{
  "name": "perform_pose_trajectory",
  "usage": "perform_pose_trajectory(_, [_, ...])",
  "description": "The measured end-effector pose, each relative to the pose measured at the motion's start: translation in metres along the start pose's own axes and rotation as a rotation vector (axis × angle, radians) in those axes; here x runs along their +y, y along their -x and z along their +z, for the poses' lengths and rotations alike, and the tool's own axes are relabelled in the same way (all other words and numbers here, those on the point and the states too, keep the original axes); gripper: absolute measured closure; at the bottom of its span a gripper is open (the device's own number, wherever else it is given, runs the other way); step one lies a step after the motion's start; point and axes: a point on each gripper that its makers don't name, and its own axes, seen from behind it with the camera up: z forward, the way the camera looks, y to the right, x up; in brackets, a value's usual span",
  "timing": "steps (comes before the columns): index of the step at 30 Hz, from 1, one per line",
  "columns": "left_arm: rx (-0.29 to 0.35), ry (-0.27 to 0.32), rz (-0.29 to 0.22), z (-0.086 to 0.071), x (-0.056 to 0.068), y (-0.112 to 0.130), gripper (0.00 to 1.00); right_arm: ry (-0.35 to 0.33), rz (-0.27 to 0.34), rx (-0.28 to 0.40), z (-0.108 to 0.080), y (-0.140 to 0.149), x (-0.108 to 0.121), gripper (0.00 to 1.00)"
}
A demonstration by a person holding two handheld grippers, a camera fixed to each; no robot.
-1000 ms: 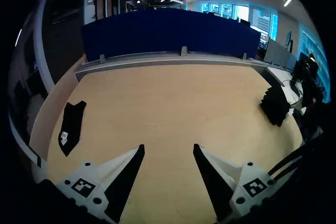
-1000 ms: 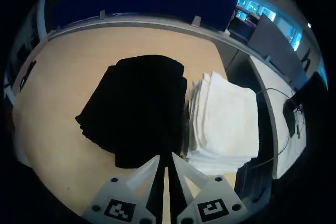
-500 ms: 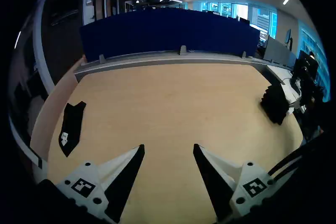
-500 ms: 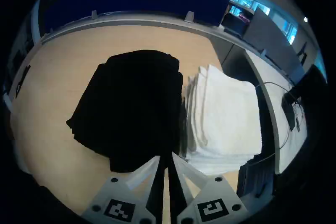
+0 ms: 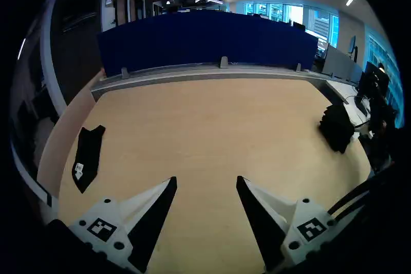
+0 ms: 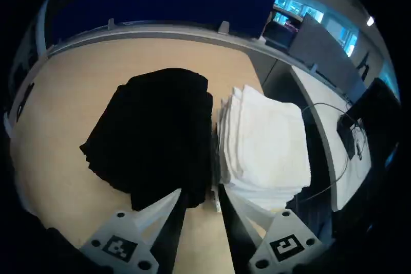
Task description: Fold towel
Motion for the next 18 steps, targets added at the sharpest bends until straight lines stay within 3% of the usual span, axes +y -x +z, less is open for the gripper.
perform_pose_trajectory(3, [0.001, 0.001, 0.001, 0.000, 0.000, -0.001, 0.15, 0.010, 0.004, 0.007, -0.004, 0.000, 0.003, 0.42])
perform_pose_trajectory(9, [0.005, 0.005, 0.003, 0.000, 0.001, -0.003, 0.15, 0.026, 0.020, 0.032, -0.011, -0.004, 0.006, 0.32])
perform_pose_trajectory(15, [0.015, 0.008, 0.000, 0.001, -0.002, -0.007, 0.14, 0.029, 0.037, 0.069, -0.021, -0.012, 0.004, 0.11])
perform_pose_trajectory(18, [0.019, 0.010, -0.003, 0.001, -0.003, -0.008, 0.14, 0.033, 0.045, 0.088, -0.026, -0.017, 0.004, 0.07])
